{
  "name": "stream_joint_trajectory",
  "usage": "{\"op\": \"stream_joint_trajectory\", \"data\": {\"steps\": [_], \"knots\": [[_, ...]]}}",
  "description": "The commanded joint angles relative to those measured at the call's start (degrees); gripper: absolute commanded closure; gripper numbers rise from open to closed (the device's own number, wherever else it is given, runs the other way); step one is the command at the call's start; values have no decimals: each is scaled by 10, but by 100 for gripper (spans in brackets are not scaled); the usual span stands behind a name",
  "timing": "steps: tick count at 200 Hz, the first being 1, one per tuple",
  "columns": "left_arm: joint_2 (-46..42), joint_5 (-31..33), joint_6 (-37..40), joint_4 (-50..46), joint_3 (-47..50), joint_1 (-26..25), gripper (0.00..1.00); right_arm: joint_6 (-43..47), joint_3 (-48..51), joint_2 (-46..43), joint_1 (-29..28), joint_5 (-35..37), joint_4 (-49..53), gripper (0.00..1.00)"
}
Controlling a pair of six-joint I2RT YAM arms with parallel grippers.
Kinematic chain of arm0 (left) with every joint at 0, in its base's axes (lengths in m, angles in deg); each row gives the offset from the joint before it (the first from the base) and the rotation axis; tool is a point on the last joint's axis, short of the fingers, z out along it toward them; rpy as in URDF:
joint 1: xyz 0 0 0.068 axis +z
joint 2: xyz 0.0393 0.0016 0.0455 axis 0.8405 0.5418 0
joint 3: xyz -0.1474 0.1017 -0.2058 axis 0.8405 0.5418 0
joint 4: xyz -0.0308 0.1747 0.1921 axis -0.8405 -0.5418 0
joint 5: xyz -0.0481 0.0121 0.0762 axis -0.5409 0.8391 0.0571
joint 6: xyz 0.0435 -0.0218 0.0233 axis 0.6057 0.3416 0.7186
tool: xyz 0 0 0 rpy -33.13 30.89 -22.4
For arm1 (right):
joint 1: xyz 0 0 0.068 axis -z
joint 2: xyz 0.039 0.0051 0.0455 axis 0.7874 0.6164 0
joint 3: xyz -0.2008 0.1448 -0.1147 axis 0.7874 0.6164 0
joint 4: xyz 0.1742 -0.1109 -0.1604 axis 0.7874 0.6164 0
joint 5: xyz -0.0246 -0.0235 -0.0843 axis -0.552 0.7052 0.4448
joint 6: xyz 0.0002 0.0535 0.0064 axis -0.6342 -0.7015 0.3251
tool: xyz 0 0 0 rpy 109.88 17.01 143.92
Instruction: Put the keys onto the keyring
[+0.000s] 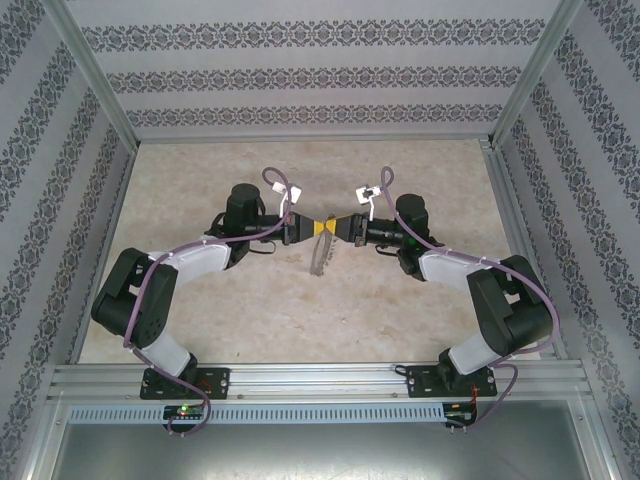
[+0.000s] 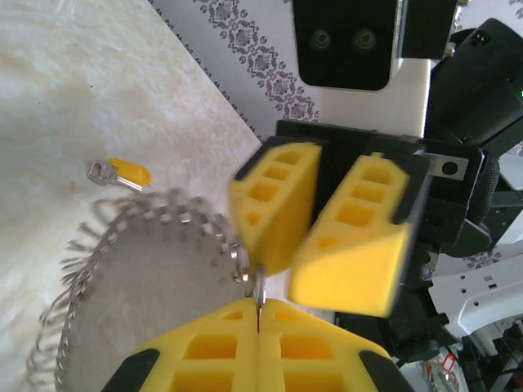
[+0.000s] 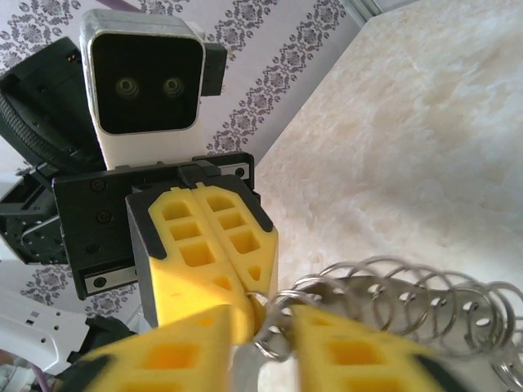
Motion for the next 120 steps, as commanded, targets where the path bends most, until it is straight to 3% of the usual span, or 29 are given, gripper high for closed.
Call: {"op": "stream_joint_trajectory", "data": {"steps": [1, 60, 120], "knots": [[-22, 6, 72, -78, -41, -7, 100, -7, 4, -10, 13, 2, -34, 61], [-48, 39, 244, -328, -127, -10, 100, -3, 30, -51, 31, -20, -18, 60], [-31, 3, 363, -503, -212, -10, 100, 9, 4, -26, 27, -75, -22, 60]]}}
